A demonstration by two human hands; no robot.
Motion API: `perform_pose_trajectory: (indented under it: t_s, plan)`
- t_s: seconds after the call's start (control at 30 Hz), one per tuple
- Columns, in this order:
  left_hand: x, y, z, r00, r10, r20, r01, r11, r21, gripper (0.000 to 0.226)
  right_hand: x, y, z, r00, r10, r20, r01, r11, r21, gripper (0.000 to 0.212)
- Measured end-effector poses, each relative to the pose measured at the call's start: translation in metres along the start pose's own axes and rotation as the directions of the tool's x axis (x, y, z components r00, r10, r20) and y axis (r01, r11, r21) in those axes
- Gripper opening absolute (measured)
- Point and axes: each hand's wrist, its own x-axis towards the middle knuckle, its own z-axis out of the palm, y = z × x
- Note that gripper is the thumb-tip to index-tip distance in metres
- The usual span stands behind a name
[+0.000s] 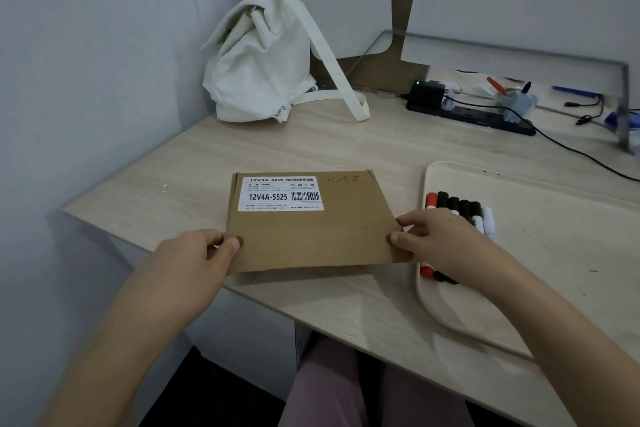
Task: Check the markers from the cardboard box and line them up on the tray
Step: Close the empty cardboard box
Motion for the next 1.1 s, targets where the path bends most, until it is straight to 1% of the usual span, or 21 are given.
perform_pose_trajectory:
  t_s: [0.07, 0.13, 0.2, 0.37, 0.47, 0.57, 0.63, 0.77, 0.83, 0.9, 1.0, 1.1]
  plan:
    - [0.001, 0.001, -0.004, 0.999, -0.025, -0.020, 0.023, 0.997, -0.072, 0.026, 0.000, 0.000, -0.003, 1.000, -0.005, -0.013, 0.005, 0.999, 0.041, 0.024]
    - [0.003, 0.001, -0.005, 0.999, -0.037, -0.009, 0.035, 0.994, -0.107, 0.029, 0.000, -0.001, -0.005, 1.000, -0.005, -0.010, 0.005, 0.998, 0.061, 0.022]
    - [0.003, 0.001, -0.005, 0.999, -0.043, 0.003, 0.043, 0.995, -0.095, 0.034, 0.000, -0.002, -0.006, 1.000, -0.009, -0.011, 0.010, 0.998, 0.065, 0.021]
    - [0.007, 0.006, -0.007, 0.998, -0.056, -0.021, 0.054, 0.995, -0.080, 0.049, 0.000, -0.005, -0.009, 1.000, -0.022, -0.021, 0.023, 0.996, 0.082, 0.026]
    - [0.009, 0.007, -0.003, 0.997, -0.072, -0.012, 0.071, 0.994, -0.078, 0.053, 0.000, -0.007, -0.009, 1.000, -0.026, -0.010, 0.027, 0.997, 0.077, 0.026]
    - [0.010, 0.003, 0.002, 0.997, -0.081, -0.008, 0.080, 0.993, -0.084, 0.051, 0.002, -0.007, -0.006, 0.999, -0.034, -0.011, 0.035, 0.996, 0.085, 0.024]
    - [0.009, -0.002, 0.001, 0.995, -0.099, 0.022, 0.101, 0.987, -0.124, 0.048, 0.002, -0.006, -0.003, 0.999, -0.037, -0.006, 0.038, 0.995, 0.092, 0.023]
    - [0.000, -0.007, -0.002, 0.982, -0.130, 0.136, 0.170, 0.925, -0.341, 0.035, 0.002, -0.002, -0.002, 0.999, -0.031, 0.017, 0.030, 0.996, 0.079, 0.029]
    - [-0.005, -0.007, -0.002, 0.974, -0.150, 0.171, 0.209, 0.888, -0.410, 0.032, 0.003, -0.002, -0.001, 1.000, -0.022, 0.021, 0.020, 0.997, 0.079, 0.031]
    - [-0.007, -0.008, 0.000, 0.972, -0.170, 0.163, 0.225, 0.873, -0.432, 0.031, 0.003, -0.002, 0.000, 0.999, -0.012, 0.031, 0.009, 0.997, 0.080, 0.033]
    - [-0.007, -0.009, 0.004, 0.975, -0.185, 0.120, 0.219, 0.877, -0.428, 0.033, 0.006, -0.002, 0.001, 0.998, 0.003, 0.064, -0.007, 0.998, 0.060, 0.034]
    - [-0.003, -0.016, 0.012, 0.980, -0.170, 0.106, 0.199, 0.890, -0.410, 0.038, 0.008, 0.000, 0.005, 0.997, 0.021, 0.079, -0.025, 0.999, 0.047, 0.030]
